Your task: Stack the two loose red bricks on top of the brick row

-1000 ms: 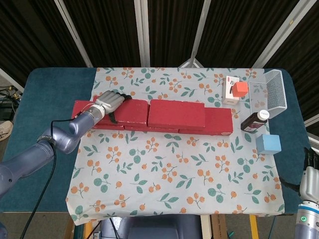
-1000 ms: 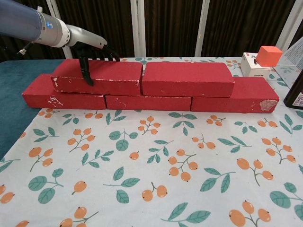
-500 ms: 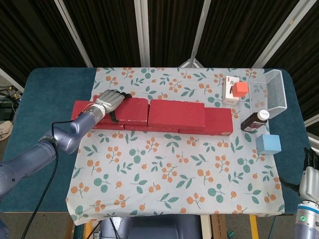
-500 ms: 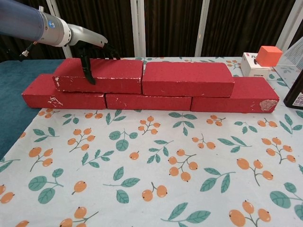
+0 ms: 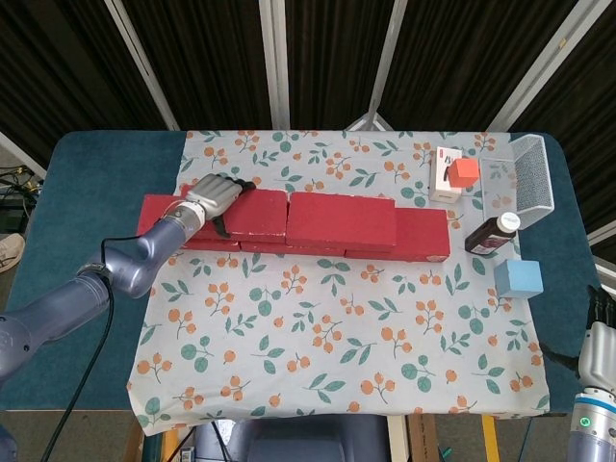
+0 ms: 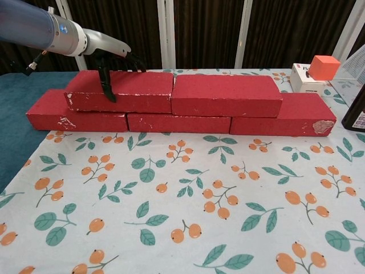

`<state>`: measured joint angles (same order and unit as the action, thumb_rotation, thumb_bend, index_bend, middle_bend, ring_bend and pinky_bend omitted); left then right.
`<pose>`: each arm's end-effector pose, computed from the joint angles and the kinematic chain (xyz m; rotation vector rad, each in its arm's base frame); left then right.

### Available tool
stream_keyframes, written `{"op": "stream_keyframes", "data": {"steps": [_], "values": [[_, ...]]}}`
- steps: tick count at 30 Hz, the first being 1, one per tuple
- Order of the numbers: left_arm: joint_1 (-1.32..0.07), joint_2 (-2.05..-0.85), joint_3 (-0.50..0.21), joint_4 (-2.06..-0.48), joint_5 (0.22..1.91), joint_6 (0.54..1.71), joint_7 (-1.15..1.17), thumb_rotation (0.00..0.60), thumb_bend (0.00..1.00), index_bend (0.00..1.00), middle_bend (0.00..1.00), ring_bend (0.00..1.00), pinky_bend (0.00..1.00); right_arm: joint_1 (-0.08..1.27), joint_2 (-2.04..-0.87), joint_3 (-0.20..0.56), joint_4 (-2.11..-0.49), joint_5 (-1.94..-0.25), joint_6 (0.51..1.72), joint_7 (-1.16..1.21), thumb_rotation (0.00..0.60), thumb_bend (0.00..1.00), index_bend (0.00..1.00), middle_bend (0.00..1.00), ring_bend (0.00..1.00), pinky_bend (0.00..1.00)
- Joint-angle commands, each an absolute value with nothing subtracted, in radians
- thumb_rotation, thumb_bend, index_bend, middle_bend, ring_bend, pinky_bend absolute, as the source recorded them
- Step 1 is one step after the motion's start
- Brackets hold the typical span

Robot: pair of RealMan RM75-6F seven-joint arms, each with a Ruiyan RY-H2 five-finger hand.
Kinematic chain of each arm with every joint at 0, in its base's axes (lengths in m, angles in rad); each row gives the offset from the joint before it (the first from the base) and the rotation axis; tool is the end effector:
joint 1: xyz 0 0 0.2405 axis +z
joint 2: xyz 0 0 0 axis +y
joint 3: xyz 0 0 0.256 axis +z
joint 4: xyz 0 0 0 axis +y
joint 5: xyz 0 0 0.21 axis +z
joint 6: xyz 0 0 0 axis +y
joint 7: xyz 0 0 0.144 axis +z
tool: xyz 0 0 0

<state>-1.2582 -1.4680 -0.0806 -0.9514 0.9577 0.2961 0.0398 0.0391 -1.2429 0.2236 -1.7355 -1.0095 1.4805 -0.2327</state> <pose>-0.1013 0.4951 0.0254 -2.0592 -0.8956 -0.5170 -0.3365 -0.1832 0.1463 0.9016 -1.1069 0.6991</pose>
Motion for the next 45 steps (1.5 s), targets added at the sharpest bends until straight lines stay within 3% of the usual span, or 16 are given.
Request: {"op": "stream_keyframes", "data": {"steps": [1, 23, 27, 37, 45], "values": [[-1.263, -1.471, -0.077, -0.950, 0.952, 0.296, 0.045, 0.600, 0.01, 0.43, 0.38, 0.23, 0.25, 0.039, -1.243, 0.224, -1.736, -1.009, 1.482, -0.233, 0.600, 0.12, 0.04, 0.06, 0.06, 0.00], [-1.278, -1.487, -0.054, -0.937, 0.916, 0.297, 0.063, 0.600, 0.01, 0.43, 0.37, 0.23, 0.25, 0.040, -1.246, 0.225, -1.734, -1.006, 1.483, -0.233, 0.600, 0.12, 0.04, 0.06, 0.06, 0.00], [-1.279, -1.487, -0.053, -0.937, 0.913, 0.297, 0.064, 0.600, 0.00, 0.38, 0.32, 0.21, 0.24, 0.040, -1.247, 0.226, -1.734, -1.004, 1.483, -0.233, 0.600, 0.12, 0.04, 0.06, 0.06, 0.00], [-1.293, -1.469, -0.046, -0.954, 0.890, 0.267, 0.057, 0.600, 0.00, 0.16, 0.09, 0.08, 0.20, 0.041, -1.249, 0.226, -1.736, -1.001, 1.485, -0.239, 0.600, 0.12, 0.04, 0.07, 0.06, 0.00], [-1.305, -1.462, -0.026, -0.958, 0.866, 0.262, 0.059, 0.600, 0.00, 0.10, 0.01, 0.00, 0.16, 0.041, -1.252, 0.228, -1.735, -0.997, 1.487, -0.241, 0.600, 0.12, 0.04, 0.07, 0.06, 0.00]]}}
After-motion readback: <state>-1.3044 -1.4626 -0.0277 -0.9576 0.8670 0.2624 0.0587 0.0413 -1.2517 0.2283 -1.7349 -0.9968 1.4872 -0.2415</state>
